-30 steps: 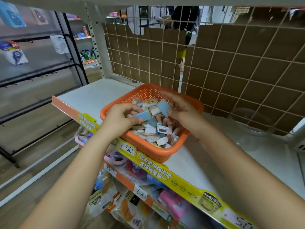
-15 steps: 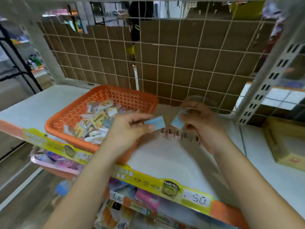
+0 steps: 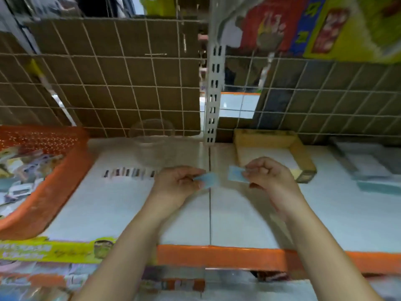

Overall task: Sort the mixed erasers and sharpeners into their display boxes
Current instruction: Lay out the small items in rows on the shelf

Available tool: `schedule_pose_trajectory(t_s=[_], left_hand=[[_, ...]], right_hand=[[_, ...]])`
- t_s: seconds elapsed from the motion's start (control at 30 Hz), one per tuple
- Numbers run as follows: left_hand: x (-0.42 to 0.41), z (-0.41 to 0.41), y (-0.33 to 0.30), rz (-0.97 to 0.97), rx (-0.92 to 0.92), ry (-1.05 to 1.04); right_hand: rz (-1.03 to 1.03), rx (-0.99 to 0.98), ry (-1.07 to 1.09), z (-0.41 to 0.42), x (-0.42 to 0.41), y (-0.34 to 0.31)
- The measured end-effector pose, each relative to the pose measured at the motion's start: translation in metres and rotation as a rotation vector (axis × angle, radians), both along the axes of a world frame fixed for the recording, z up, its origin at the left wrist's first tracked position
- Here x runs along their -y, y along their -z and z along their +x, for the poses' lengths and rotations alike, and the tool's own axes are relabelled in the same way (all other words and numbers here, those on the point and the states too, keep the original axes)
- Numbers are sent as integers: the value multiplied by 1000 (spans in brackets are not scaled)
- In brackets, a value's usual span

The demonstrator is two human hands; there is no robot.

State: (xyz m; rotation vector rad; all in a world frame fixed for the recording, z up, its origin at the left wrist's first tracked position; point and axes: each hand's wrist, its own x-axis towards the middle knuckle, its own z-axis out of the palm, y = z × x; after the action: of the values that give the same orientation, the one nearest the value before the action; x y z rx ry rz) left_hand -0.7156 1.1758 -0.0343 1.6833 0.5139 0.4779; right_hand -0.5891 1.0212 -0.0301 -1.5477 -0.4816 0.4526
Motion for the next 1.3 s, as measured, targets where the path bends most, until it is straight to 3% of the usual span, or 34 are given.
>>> schedule_pose_trajectory(t_s=[0.23, 0.43, 0.8, 1.1, 1.3], left_hand=[[107, 81, 13, -77, -36, 123], [184, 145, 31, -29, -69, 200], [264, 231, 54, 239, -148, 309], [267, 240, 60, 663, -140, 381], [270, 240, 62, 769, -119, 415]], right_hand=[[-16, -16, 193, 60, 119, 13], [-86, 16, 391, 117, 217, 24], [-281, 104, 687, 206, 305, 41], [-587, 238, 546, 234, 302, 44], [-652, 283, 476, 236, 302, 47]])
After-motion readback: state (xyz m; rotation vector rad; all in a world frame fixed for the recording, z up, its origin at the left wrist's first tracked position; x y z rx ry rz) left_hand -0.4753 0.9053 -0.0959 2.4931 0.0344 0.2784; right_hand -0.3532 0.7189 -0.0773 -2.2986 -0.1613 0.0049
